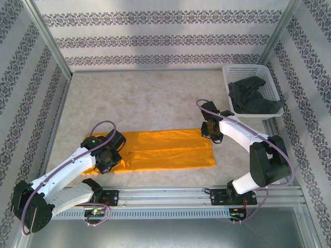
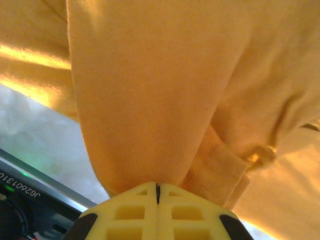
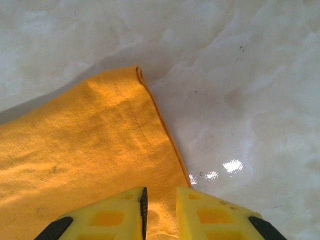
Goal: Fold and stack the t-shirts
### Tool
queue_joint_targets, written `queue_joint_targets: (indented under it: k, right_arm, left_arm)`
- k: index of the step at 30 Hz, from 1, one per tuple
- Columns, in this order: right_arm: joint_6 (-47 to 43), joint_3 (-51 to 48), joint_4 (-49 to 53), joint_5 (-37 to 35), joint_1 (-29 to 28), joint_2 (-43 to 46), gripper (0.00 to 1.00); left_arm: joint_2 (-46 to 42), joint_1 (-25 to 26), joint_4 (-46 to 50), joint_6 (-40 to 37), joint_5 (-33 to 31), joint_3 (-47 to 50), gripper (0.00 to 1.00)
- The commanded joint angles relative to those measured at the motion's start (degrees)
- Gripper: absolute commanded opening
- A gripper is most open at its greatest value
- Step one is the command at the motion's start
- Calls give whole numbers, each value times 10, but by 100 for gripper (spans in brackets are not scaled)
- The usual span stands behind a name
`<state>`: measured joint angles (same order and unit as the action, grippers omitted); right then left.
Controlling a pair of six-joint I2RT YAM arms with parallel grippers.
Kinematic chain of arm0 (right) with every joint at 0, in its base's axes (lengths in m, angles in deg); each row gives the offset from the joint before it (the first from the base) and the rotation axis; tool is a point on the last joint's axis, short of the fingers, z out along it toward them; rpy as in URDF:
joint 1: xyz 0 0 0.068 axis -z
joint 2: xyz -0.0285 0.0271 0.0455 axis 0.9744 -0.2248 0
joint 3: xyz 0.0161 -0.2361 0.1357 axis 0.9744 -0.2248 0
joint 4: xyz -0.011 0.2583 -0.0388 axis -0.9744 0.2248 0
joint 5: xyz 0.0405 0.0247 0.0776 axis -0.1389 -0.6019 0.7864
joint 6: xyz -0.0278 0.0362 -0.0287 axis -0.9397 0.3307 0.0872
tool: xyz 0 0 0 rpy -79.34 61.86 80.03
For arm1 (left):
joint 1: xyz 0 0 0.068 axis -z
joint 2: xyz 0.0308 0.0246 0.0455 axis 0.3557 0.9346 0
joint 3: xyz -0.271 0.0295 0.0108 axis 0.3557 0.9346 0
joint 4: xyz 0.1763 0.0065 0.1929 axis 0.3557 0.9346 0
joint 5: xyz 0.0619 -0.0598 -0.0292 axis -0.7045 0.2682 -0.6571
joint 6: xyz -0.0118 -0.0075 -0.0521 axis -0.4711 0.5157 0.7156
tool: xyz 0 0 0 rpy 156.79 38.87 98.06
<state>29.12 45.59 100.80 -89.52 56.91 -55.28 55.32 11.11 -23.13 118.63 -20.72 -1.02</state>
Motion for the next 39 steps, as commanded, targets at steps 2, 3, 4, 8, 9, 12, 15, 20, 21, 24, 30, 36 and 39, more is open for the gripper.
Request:
queue_joint_targets:
  k: [2,3,4,8,9,12,15,20,21,24,30,36,39]
  right_arm:
    - [5,12,9,4,-7,-8,24]
    - [5,11,9,4,-7,-9,24]
    - [5,13,10,4,-7,-9,24]
    - [4,13,8,12,-7,-10,24]
    - [3,13,7,15,-8,-10,24]
    - [-4,8,-15,54,-8,-17,25]
    - [-3,12,-36,91,-17,-34,25]
    - [15,32,-57,119,-38,-79,25]
    - [20,37,-60,123,-39,-91,25]
    - [29,61,-55,125,-38,-127,25]
    - [39,117,9,98,-23,-195,25]
    - [42,145,65,84,-8,-230,25]
    - [41,160,80,92,-2,-244,25]
  left_arm:
    - [17,10,-44,15,7,21,0]
    - [25,10,-46,14,10,22,0]
    - [33,10,-44,11,8,20,0]
    - [33,10,-5,6,-35,2,11]
    - [29,11,6,6,-48,-8,22]
    - [24,8,45,-5,-97,-52,50]
    - [29,-51,29,-58,-105,-87,52]
    - [69,-275,-113,-160,0,-78,46]
    - [91,-308,-146,-177,19,-79,46]
    - [170,-373,-217,-204,68,-94,45]
    - [287,-450,-252,-252,43,-124,34]
    - [378,-529,-249,-322,46,-137,29]
    - [409,-537,-254,-339,68,-157,28]
